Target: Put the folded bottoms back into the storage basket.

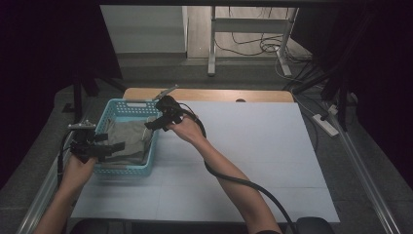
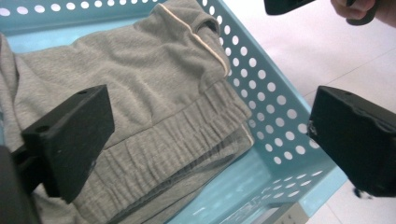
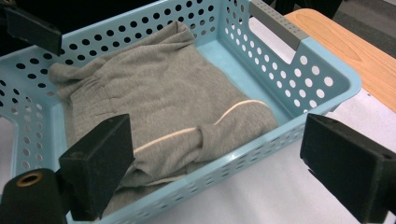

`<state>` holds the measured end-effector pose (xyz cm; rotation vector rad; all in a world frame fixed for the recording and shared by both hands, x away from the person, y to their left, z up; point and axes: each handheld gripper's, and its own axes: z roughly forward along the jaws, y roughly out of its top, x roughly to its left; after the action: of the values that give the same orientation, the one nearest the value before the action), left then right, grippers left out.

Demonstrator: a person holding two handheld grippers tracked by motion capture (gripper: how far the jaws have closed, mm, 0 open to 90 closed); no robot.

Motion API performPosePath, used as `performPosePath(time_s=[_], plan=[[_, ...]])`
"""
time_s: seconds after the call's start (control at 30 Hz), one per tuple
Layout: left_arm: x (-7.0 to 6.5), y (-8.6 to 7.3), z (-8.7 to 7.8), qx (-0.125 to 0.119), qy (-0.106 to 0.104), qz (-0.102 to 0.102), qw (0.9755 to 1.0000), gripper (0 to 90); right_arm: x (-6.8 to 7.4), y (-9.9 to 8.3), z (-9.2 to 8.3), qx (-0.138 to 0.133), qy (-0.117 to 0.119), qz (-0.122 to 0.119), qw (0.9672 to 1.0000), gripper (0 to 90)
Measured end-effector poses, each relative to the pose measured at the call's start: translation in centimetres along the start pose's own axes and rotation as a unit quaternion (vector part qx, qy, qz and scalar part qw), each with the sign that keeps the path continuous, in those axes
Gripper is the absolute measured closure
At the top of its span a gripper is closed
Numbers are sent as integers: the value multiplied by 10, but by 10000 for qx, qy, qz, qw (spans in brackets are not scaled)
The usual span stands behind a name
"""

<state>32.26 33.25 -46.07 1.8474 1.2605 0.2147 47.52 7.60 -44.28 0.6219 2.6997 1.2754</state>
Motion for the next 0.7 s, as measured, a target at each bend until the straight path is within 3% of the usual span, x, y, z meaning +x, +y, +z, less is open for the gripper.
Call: performPosePath(time_s=[0.23,0.5,0.7], plan=[[-3,-2,-1,-96,-127,-26,9999,4,4,-1,-3,-12,101,-41,9999,85],[-10,-3,-4,-22,-179,185,9997,4,8,-2,-8,-20,166,-134,9998,73],[-16,-6,-4,-17,-369,267,9990,0,11,-5,-9,-19,199,-141,9997,54]])
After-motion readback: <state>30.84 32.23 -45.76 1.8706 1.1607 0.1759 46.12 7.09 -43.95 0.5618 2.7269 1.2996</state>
